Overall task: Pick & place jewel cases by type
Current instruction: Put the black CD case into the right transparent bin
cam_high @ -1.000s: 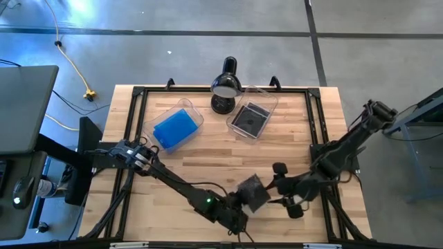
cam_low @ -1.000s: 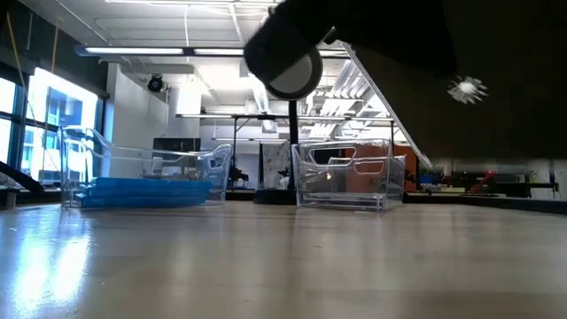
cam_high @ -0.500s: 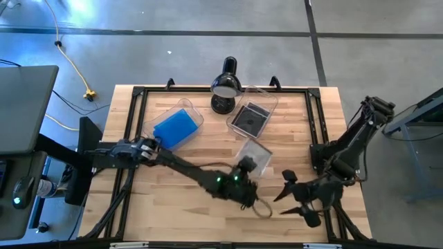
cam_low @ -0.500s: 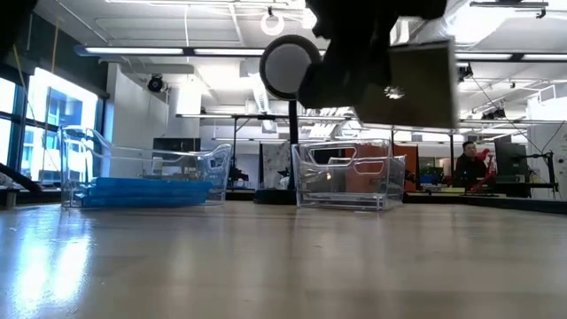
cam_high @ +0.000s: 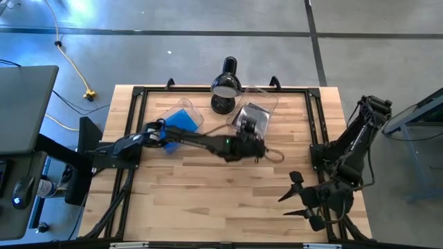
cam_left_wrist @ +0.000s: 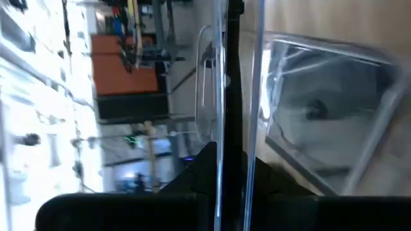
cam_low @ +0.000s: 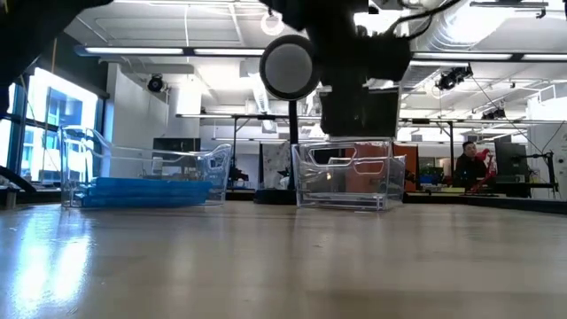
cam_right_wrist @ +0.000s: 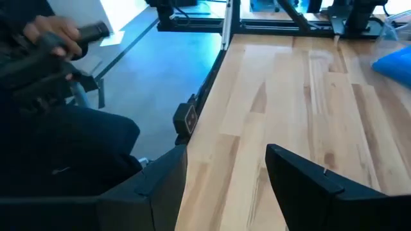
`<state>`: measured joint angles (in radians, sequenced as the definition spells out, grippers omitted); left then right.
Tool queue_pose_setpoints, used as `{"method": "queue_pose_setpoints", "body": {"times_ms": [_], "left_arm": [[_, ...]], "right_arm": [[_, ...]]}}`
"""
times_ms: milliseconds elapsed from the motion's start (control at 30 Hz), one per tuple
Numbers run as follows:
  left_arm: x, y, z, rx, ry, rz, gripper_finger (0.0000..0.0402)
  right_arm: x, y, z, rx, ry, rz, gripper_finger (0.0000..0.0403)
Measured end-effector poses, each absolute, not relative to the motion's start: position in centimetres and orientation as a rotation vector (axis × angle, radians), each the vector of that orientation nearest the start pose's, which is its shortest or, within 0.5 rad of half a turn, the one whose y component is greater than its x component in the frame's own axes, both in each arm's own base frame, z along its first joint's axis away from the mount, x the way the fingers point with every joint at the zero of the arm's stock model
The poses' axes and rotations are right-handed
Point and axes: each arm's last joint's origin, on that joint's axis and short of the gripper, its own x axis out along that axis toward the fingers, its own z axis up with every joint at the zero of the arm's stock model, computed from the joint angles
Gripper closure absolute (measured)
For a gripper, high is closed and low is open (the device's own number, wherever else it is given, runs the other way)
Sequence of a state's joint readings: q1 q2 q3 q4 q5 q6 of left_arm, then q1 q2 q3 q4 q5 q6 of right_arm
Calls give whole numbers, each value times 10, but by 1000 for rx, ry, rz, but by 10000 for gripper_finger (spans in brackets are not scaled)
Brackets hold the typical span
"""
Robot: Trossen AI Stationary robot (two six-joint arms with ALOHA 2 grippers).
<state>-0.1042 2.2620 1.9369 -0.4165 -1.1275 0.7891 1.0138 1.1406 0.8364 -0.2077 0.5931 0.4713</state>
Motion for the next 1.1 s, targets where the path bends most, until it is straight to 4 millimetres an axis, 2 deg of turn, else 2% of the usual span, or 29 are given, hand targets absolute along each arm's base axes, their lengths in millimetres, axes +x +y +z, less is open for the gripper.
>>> {"method": "queue_pose_setpoints", "body": {"times_ms": [100, 233, 400, 567, 733, 1100], "left_arm": [[502, 2, 230, 1005, 973, 662, 372], [503, 33, 224, 793, 934, 520, 372], [499, 53, 223, 789, 980, 578, 372], [498, 56, 221, 789, 1000, 550, 372], [495, 53, 215, 768, 1038, 395, 371], [493, 53, 213, 752, 1065, 383, 368]], "right_arm": [[143, 199, 279, 74, 452, 308, 194], [147, 204, 268, 36, 484, 289, 194], [152, 210, 259, 18, 506, 287, 194], [153, 212, 257, 11, 509, 285, 194], [153, 212, 257, -7, 506, 289, 194], [153, 212, 257, -12, 505, 291, 194]]}}
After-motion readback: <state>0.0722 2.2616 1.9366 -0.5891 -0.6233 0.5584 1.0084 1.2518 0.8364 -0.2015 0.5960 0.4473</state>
